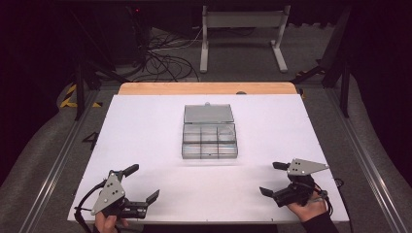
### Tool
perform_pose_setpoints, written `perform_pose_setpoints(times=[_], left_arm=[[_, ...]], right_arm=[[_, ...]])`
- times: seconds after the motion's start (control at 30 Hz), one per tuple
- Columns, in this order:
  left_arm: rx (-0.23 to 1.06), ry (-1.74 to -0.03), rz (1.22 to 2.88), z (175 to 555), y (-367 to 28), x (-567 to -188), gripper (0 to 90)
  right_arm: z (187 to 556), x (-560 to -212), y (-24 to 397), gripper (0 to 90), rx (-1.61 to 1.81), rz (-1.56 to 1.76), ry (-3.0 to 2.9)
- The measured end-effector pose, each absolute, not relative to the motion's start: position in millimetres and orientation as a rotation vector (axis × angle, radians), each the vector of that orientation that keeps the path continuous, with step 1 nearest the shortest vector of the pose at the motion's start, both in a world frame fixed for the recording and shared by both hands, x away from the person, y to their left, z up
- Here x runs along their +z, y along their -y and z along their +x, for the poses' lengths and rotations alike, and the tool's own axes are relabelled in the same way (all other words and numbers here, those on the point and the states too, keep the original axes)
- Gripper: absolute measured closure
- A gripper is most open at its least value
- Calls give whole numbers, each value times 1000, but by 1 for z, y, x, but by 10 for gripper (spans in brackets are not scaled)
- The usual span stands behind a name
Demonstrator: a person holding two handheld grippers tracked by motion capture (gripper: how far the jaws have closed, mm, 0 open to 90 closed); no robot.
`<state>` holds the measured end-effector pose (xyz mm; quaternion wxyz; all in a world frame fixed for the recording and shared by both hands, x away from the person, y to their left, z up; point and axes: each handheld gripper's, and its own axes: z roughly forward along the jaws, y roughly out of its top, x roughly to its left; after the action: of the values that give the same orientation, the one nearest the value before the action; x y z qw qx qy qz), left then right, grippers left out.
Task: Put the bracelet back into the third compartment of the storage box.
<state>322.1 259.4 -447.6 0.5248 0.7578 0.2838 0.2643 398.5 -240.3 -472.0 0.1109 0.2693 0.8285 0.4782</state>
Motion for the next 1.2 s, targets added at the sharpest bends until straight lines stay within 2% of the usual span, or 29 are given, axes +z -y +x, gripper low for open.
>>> perform_pose_setpoints(times=[0.6,1.2], left_arm=[[639,-684,1842,324,-260,-450,33],[643,-692,1836,325,-261,-451,33]], right_arm=[[393,-491,239,2,1294,850,-2482],[393,-485,243,2,1326,830,-2406]])
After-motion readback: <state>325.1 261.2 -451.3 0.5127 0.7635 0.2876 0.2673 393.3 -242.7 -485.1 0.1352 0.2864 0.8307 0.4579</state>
